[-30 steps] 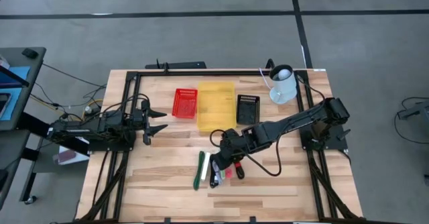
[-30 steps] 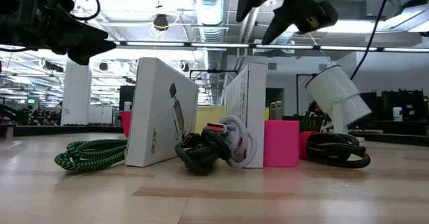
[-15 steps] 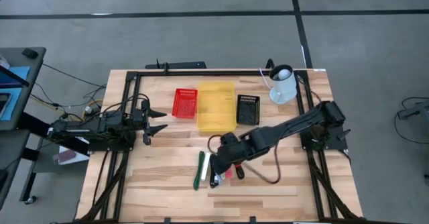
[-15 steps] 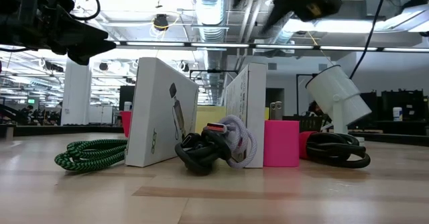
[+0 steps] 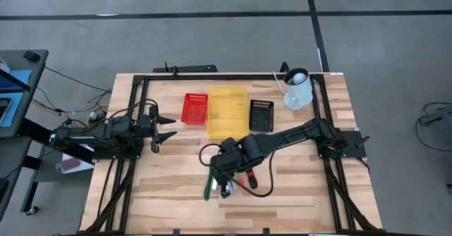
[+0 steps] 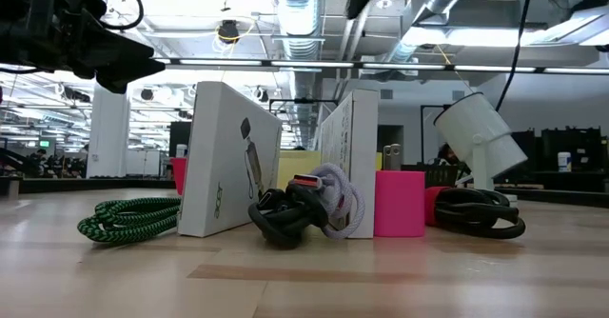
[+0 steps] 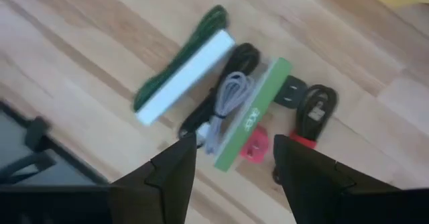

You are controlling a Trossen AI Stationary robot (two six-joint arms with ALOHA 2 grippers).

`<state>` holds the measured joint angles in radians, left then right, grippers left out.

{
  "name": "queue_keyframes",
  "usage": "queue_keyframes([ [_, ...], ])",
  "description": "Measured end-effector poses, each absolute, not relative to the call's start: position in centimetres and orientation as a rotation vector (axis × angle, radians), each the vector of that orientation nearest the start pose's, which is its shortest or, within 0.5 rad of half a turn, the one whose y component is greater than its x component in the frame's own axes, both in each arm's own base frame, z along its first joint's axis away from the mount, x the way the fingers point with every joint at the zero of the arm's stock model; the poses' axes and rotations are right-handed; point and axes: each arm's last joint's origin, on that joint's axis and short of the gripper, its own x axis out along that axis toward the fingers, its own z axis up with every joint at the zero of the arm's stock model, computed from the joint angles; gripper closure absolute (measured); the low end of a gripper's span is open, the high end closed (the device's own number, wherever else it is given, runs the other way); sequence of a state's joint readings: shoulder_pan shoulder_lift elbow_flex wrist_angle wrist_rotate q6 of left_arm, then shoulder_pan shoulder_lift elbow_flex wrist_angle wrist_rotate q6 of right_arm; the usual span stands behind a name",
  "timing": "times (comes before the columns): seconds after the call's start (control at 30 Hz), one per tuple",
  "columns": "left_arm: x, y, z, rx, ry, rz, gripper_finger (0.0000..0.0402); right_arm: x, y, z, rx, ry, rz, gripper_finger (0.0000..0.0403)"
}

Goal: Pick and place items into bin
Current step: Put the right white card reader box into the black bin

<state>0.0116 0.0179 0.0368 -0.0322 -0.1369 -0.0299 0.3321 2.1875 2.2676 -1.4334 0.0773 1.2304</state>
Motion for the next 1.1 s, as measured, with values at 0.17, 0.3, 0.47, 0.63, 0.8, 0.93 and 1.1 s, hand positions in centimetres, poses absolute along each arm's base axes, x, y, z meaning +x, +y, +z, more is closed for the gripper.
queue_keyframes([
  [0.17, 9.6, 0.5, 17.1, -0.029, 0.013, 0.149, 0.0182, 41.5, 13.9, 29.5, 0.755, 1.263, -0.634, 0.0207],
  [0.3, 9.6, 0.5, 17.2, -0.029, 0.012, 0.149, 0.0181, 41.7, 13.9, 29.4, 0.786, 1.24, -0.63, 0.0207],
  [0.47, 9.6, 0.5, 17.1, -0.029, 0.013, 0.149, 0.0182, 41.8, 13.9, 28.3, 0.79, 1.253, -0.658, 0.0207],
  [0.63, 9.6, 0.5, 17.1, -0.029, 0.014, 0.149, 0.0182, 41.9, 14.2, 26.9, 0.787, 1.27, -0.666, 0.0207],
  [0.8, 9.6, 0.5, 17.1, -0.029, 0.013, 0.149, 0.0182, 42.0, 14.3, 25.9, 0.79, 1.272, -0.668, 0.0207],
  [0.93, 9.6, 0.5, 17.1, -0.029, 0.013, 0.149, 0.0181, 41.9, 14.5, 25.1, 0.79, 1.29, -0.671, 0.0207],
  [1.1, 9.6, 0.5, 17.1, -0.029, 0.014, 0.149, 0.0182, 41.9, 14.7, 24.3, 0.794, 1.293, -0.677, 0.0207],
])
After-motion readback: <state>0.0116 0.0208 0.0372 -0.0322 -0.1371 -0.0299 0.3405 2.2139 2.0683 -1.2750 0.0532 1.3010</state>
